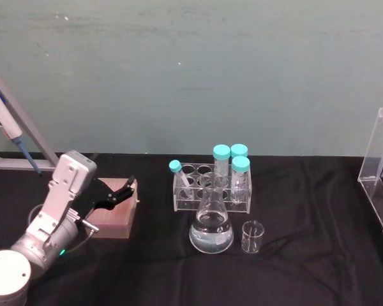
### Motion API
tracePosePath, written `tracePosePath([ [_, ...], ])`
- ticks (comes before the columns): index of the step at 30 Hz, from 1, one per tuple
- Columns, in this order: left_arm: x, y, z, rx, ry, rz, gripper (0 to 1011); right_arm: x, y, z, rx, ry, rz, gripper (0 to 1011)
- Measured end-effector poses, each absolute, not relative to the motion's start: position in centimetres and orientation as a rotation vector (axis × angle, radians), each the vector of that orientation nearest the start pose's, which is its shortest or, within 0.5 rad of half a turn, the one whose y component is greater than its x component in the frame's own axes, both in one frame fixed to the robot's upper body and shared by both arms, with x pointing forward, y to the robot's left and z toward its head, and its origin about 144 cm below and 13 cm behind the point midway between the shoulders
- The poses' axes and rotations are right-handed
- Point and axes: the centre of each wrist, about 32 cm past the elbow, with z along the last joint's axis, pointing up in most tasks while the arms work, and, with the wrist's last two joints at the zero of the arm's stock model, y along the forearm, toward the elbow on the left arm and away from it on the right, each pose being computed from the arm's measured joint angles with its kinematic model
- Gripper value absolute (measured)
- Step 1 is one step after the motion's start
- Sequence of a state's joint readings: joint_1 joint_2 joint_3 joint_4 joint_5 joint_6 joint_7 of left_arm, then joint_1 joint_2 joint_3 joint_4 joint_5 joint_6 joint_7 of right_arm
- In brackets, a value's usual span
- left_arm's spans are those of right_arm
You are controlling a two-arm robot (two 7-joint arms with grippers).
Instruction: Place the experimental apparatus aside using one hand.
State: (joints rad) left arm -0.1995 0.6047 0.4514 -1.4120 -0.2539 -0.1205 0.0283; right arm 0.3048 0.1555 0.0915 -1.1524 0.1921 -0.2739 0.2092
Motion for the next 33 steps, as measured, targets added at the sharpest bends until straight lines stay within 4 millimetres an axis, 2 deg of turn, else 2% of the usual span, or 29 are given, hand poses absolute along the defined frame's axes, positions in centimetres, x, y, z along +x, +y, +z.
tracePosePath([
  [25, 48.86, 30.97, 113.98, 0.304, -0.285, 1.248, 1000, 53.85, -32.0, 113.36, 0.174, -0.116, -1.517, 609],
  [29, 48.86, 30.97, 113.98, 0.305, -0.285, 1.248, 1000, 53.85, -32.0, 113.36, 0.173, -0.116, -1.516, 682],
  [30, 48.86, 30.97, 113.98, 0.304, -0.285, 1.248, 1000, 53.85, -32.0, 113.36, 0.173, -0.116, -1.516, 747],
  [33, 48.86, 30.97, 113.98, 0.305, -0.285, 1.248, 1000, 53.85, -32.0, 113.36, 0.173, -0.116, -1.516, 836],
])
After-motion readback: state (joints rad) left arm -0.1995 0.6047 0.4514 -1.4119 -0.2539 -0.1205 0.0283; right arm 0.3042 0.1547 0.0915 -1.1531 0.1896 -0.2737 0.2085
